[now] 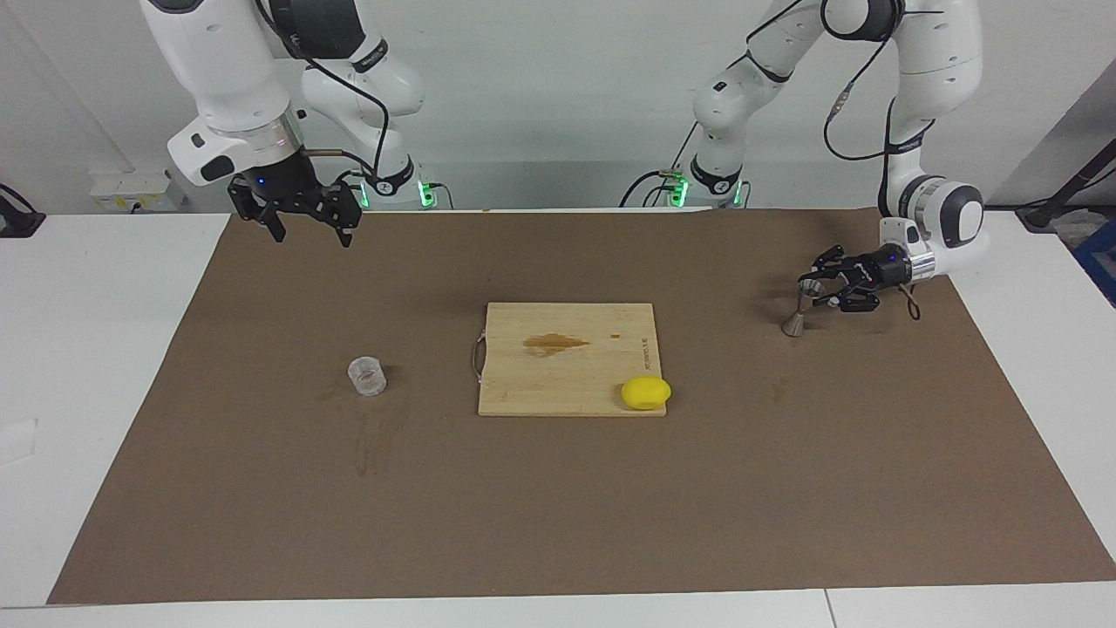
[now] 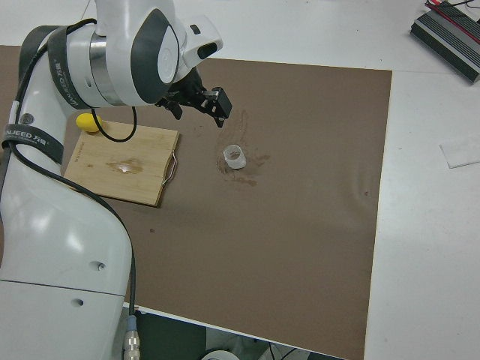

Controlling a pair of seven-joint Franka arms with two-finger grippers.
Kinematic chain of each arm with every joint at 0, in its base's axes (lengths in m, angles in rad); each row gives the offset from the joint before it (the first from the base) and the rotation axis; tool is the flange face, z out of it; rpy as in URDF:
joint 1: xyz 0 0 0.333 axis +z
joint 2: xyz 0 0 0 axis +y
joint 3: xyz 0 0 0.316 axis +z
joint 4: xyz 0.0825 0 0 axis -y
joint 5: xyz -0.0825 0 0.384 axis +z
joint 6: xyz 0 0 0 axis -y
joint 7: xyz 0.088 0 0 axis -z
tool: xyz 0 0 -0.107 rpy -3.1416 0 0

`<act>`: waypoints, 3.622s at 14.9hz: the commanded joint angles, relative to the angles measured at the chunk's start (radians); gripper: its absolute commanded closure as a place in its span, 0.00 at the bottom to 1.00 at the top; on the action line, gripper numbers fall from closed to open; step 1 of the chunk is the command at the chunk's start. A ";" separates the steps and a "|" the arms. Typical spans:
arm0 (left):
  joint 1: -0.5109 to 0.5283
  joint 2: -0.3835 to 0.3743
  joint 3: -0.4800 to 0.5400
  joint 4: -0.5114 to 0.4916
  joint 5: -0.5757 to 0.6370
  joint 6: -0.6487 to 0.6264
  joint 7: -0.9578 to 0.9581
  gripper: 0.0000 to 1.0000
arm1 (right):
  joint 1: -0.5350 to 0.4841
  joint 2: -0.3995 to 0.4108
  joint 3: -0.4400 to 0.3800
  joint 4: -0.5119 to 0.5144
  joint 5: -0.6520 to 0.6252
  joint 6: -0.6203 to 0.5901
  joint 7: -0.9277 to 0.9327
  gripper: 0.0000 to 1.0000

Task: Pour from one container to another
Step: 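Carry the dark cup with the left gripper onto the cutting board center, then release the dark cup with the left gripper while the right gripper reaches the glass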

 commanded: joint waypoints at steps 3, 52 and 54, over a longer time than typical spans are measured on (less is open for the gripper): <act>-0.147 -0.016 0.011 -0.019 -0.118 -0.022 -0.086 0.90 | -0.012 0.002 0.004 0.005 0.025 -0.004 -0.010 0.00; -0.837 -0.171 0.008 -0.177 -0.799 0.678 0.176 0.00 | -0.166 0.345 0.004 -0.049 0.297 0.289 0.818 0.00; -0.753 -0.203 0.009 -0.200 -0.693 0.636 0.175 0.00 | -0.177 0.346 0.004 -0.082 0.333 0.312 0.832 0.00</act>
